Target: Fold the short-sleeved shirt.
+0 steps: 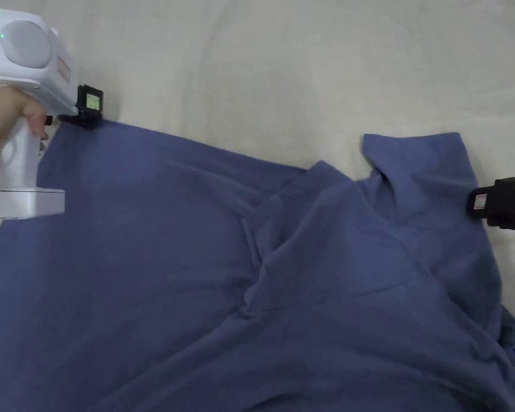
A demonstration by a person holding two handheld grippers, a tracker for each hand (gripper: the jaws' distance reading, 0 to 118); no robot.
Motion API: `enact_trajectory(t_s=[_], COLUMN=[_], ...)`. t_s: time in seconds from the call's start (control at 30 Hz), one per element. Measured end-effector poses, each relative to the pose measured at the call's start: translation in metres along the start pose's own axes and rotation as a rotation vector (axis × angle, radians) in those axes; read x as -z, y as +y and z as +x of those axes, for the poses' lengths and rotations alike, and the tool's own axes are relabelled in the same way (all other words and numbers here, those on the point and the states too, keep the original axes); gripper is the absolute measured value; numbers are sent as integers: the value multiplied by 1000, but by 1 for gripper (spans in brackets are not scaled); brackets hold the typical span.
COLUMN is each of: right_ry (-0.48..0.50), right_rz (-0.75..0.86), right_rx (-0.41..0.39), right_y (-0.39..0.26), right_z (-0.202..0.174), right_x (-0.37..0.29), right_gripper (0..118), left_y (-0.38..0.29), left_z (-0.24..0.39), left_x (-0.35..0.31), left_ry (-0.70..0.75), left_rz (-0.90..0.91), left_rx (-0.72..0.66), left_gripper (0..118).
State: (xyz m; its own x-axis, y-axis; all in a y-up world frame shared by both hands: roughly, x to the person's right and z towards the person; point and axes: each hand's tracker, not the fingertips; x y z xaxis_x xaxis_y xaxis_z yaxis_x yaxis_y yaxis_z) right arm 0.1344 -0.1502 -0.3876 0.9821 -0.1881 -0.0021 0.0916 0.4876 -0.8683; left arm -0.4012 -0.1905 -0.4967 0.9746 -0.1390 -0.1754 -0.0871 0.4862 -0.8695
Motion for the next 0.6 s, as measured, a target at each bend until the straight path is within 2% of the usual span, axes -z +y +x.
enact_trajectory(t_s=[0.03, 0.1, 0.2, 0.3, 0.47, 0.6], right_ry=[-3, 10, 13, -11, 27, 14], right_rz=[1, -4, -4, 25, 84, 189], right_rx=[-7, -11, -1, -9, 49, -2], right_y=[0, 2, 3, 3, 11, 22], right_z=[-1, -1, 0, -3, -8, -24], right_x=[0, 2, 2, -7, -45, -93], right_gripper=[0, 0, 0, 0, 0, 0], left_y=[-3, -6, -11, -12, -8, -11], left_z=[1, 5, 12, 3, -22, -45], left_x=[-1, -4, -12, -37, -103, -171], left_ry=[-82, -74, -28, -48, -11, -3], left_rz=[-7, 17, 38, 97, 212, 306], left_rx=[-46, -51, 5, -81, -143, -188], left_gripper=[18, 1, 0, 0, 0, 0])
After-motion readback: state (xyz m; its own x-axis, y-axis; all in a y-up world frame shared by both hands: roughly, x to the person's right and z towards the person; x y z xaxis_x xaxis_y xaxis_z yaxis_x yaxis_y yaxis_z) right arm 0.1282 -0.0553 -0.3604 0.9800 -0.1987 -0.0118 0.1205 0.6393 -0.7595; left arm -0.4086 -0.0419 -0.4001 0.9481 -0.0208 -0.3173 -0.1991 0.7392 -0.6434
